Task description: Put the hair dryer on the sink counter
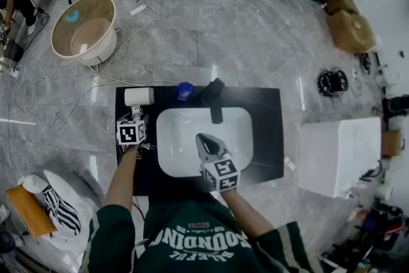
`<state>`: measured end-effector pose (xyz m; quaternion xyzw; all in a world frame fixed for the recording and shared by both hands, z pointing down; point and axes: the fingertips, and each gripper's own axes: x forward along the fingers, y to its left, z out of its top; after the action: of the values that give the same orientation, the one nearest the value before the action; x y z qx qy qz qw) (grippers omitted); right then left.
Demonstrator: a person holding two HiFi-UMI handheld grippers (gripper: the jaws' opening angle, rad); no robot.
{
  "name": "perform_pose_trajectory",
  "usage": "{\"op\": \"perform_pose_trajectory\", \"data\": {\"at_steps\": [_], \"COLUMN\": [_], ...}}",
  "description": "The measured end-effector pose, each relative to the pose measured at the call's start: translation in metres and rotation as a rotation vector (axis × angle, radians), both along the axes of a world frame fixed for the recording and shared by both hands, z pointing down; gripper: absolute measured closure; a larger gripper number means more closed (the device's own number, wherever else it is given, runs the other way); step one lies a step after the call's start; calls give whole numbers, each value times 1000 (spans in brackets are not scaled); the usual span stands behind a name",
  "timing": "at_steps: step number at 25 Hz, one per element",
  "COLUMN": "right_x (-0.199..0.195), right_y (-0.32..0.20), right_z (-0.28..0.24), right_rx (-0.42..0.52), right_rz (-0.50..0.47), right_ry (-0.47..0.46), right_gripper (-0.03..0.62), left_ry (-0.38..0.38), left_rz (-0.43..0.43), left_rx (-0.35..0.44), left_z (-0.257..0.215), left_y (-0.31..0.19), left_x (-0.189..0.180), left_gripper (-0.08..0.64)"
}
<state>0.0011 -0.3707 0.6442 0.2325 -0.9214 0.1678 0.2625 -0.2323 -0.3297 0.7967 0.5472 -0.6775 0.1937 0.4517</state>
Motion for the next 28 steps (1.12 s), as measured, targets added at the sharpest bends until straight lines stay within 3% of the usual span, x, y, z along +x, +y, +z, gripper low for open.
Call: {"op": "perform_pose_trajectory", "data": {"at_steps": [6,18,25,28], "right_x": [-6,-14,-24,-26], "right_y": [11,25,30,33], "right_z": [-12,-39,-74,-83], "right_rx": [26,125,189,204], "right_rz": [7,5,9,33], "right_ry": [-23,-64,-124,-147], "right_gripper": [592,592,592,592], "left_ry": [-36,-116,-170,-203], "left_rz": [34,145,173,207], "left_rx": [37,248,419,479], "left_z": [-25,-124,-203,-231], "left_y": [12,43,58,63], "left_x": [-3,25,42,48], "left_gripper": [316,330,519,558]}}
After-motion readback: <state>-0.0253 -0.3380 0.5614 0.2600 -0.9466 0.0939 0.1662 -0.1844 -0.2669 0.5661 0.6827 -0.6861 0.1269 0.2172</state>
